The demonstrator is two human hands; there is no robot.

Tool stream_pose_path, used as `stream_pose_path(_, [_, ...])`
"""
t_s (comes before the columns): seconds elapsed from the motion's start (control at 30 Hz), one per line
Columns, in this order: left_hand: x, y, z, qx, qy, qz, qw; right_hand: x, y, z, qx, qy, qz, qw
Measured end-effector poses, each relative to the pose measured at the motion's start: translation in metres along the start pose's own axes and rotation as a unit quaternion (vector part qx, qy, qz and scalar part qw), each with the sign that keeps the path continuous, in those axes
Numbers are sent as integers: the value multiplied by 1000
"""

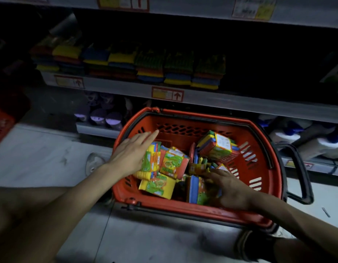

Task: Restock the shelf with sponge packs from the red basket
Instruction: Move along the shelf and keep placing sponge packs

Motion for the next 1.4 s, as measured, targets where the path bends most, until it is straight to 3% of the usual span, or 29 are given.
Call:
stream_pose_path(0.1, [-5, -7, 0, -26, 4, 39, 999, -3, -8, 0, -49, -4, 21, 999])
stream_pose_path(0.27, [-9, -9, -1, -32, 27, 46, 998, -18, -2, -4, -1, -2, -11, 1000])
stream_pose_path(0.4, [-7, -13, -4, -47, 18, 45, 998, -23, -1, -7, 13, -35, 9, 999])
stream_pose_path(0.57, [-5, -12, -9, 45, 32, 61, 997, -29, -10, -6, 4, -47, 29, 998])
stream_pose_path(0.7, [0, -12, -18, 73, 42, 120, 989, -31, -1, -6, 77, -49, 3, 996])
stream_pose_path(0.8, [1, -9, -24, 26, 29, 123, 992, -33, 8, -7, 99, -37, 16, 994])
stream_pose_path(0.9, [0, 4, -30, -22, 17, 83, 996, -32, 17, -14, 57, 3, -21, 998])
stream_pose_path(1.0, [0, 15, -30, -15, -12, -29, 999, -16, 37, -15, -33, 10, -106, 994])
stream_pose_path(1.17, [4, 25, -34, 7, -70, -199, 977, 10, 55, -12, -88, 16, -206, 975])
stream_pose_path(1.27, [7, 18, -42, 40, -73, -209, 974, 15, 49, -12, -96, 17, -250, 963])
stream_pose_path(1.4, [14, -15, -39, 4, -85, -127, 988, 9, 12, -19, -59, -20, -247, 967])
Point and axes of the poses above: each hand's wrist, its own x-axis away from the middle knuckle, its own y-axis out of the back of the hand, z = x × y, the point moved 1 cm from there along -x, towards the middle knuckle, and after that the axes turned 12 degrees about x, right-handed, at the moved point
